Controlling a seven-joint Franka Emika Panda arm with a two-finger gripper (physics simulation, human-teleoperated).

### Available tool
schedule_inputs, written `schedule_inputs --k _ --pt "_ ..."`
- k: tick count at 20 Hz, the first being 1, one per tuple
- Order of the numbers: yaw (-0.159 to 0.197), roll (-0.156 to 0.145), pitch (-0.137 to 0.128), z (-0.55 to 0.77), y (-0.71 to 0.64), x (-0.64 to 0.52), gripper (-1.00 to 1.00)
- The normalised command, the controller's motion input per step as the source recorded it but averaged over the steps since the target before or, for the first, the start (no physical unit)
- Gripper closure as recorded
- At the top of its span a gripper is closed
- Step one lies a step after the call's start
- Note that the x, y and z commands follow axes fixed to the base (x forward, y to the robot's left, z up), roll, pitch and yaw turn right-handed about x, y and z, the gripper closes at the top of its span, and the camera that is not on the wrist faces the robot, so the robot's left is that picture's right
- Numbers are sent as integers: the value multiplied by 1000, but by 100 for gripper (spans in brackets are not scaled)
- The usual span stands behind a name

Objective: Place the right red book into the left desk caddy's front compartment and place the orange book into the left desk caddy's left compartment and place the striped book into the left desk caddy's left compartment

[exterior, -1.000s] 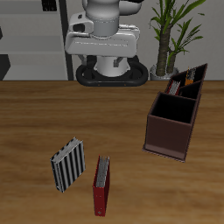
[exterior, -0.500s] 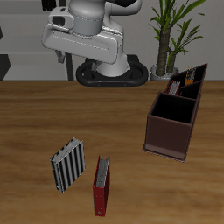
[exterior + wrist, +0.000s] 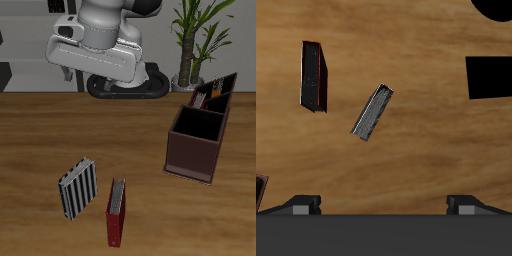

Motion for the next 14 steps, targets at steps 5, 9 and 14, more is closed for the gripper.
schedule_inputs --k 5,9,14 --pt "19 12 22 -223 98 477 -100" --pt "45 -2 -9 -143 78 432 -100" --pt "14 61 7 -162 -8 324 -100"
